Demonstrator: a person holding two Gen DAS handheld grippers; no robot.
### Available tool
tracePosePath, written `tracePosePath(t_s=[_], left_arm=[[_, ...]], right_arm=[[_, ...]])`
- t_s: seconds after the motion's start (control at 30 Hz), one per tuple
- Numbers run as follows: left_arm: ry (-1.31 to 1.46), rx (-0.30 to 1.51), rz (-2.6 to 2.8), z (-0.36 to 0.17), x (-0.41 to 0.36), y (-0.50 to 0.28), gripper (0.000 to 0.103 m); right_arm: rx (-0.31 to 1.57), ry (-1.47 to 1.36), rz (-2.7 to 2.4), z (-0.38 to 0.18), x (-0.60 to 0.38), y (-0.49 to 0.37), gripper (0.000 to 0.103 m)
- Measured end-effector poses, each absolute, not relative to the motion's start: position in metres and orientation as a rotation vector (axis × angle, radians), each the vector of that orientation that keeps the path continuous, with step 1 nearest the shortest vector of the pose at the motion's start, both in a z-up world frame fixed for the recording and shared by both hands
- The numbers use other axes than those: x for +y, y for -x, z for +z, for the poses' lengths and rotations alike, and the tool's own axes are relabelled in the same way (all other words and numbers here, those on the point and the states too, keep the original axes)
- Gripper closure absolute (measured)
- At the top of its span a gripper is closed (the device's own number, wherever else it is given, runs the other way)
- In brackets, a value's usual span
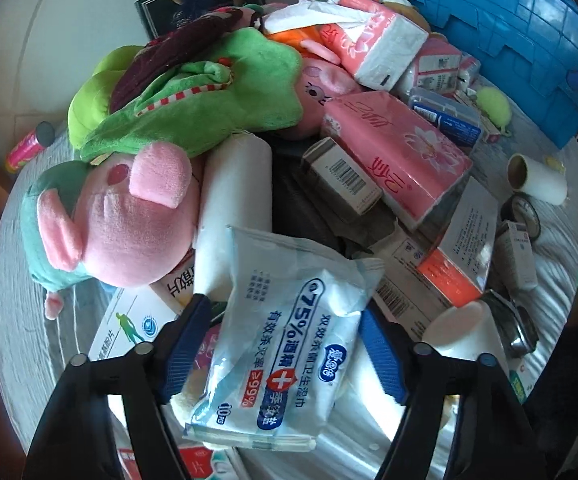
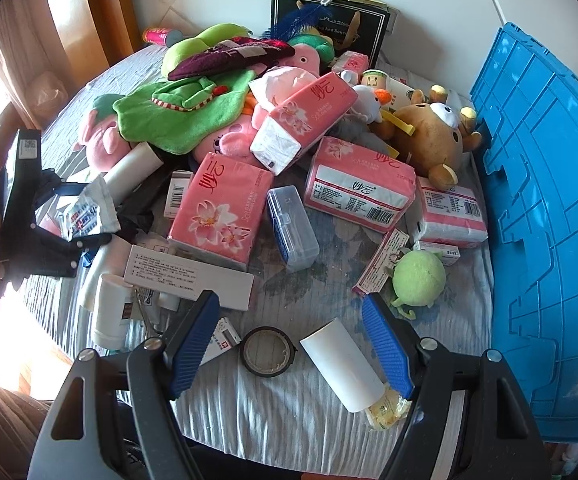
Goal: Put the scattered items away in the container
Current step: 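Grasp the white alcohol-wipes pack with the left tool while the right tool reaches toward a white jar, then grasp the white jar with the right tool while the left tool holds the wipes pack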
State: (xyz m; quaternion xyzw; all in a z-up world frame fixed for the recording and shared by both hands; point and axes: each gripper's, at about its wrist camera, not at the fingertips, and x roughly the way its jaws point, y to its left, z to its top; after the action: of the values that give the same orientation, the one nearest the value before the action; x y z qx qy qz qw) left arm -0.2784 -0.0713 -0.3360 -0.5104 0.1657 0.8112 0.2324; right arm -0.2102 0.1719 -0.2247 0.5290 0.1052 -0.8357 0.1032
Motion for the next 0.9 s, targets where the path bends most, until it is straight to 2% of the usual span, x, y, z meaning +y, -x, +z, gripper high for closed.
tracePosePath(t_s=[0.03, 0.07, 0.13, 0.2, 0.3, 0.5, 0.9], left_arm=[[1.444, 0.384, 2.188, -0.337, -0.075, 0.281, 0.062], [1.442, 0.386, 2.192, -0.337, -0.075, 0.28, 0.065], [1.452, 0.383, 2.169, -0.338, -0.075, 0.276, 0.081], [1.461, 0.329, 2.169, -0.338, -0.079, 0.272, 0.085], [1.464, 0.242, 2.184, -0.331, -0.085, 0.266, 0.087], [1.435, 0.187, 2.253, -0.313, -0.095, 0.251, 0.088], [1.429, 0.153, 2.34, -0.306, -0.101, 0.23, 0.088]], right_arm=[[0.313, -1.561, -2.461, -0.226, 0.17, 0.21, 0.03], [0.314, -1.561, -2.455, -0.227, 0.169, 0.209, 0.03], [0.322, -1.561, -2.437, -0.23, 0.163, 0.209, 0.03], [0.324, -1.55, -2.41, -0.232, 0.157, 0.208, 0.03], [0.314, -1.51, -2.342, -0.238, 0.139, 0.206, 0.03], [0.269, -1.446, -2.144, -0.262, 0.084, 0.195, 0.03], [0.233, -1.421, -1.984, -0.309, 0.028, 0.177, 0.03]])
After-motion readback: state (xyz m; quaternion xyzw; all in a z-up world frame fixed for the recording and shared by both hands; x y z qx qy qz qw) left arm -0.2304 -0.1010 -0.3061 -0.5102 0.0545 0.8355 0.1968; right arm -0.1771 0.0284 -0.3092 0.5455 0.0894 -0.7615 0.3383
